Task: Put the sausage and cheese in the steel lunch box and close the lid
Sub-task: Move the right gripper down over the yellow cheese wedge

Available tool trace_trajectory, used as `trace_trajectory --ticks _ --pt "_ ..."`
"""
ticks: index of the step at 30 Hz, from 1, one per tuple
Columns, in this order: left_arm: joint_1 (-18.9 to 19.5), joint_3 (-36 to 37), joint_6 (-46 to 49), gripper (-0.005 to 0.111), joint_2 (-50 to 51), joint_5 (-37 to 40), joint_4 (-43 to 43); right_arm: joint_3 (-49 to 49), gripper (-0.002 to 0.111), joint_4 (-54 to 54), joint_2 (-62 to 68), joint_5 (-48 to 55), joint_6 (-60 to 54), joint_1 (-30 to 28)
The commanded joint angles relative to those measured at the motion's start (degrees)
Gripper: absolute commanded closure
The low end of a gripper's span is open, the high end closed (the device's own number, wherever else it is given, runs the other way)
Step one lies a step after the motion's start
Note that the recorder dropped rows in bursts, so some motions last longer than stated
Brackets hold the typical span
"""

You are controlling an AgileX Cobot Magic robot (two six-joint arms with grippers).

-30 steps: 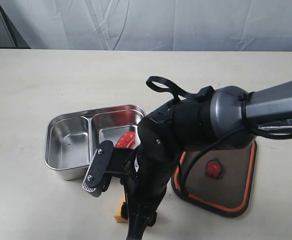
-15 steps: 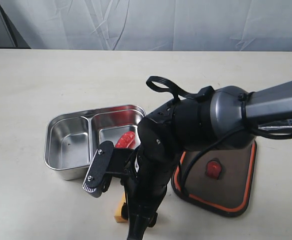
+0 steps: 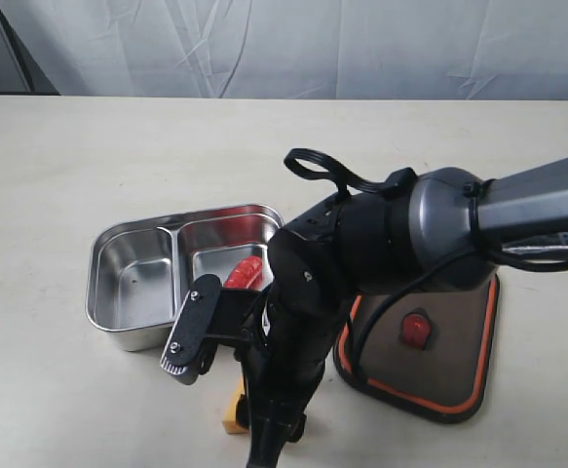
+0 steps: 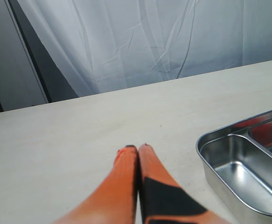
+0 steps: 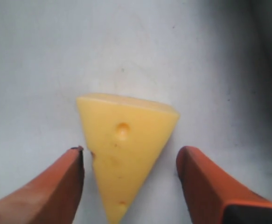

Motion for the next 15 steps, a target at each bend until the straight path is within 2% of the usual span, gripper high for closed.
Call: trace_trajectory --ticks 1,10,15 --pt "0.03 0.28 -0.08 0.107 -0.35 -0.59 -0.05 -0.34 0.059 0.03 0.04 0.07 -0.18 0.00" --pt "0.03 0.28 -0.08 0.107 -0.35 -0.59 -0.05 -0.34 0.108 0.03 0.04 0.07 -0.18 0.00" --pt "0.03 0.28 -0.08 0.107 -0.35 -0.59 -0.05 -0.34 0.109 -0.59 0.04 0.21 -0.32 0.00"
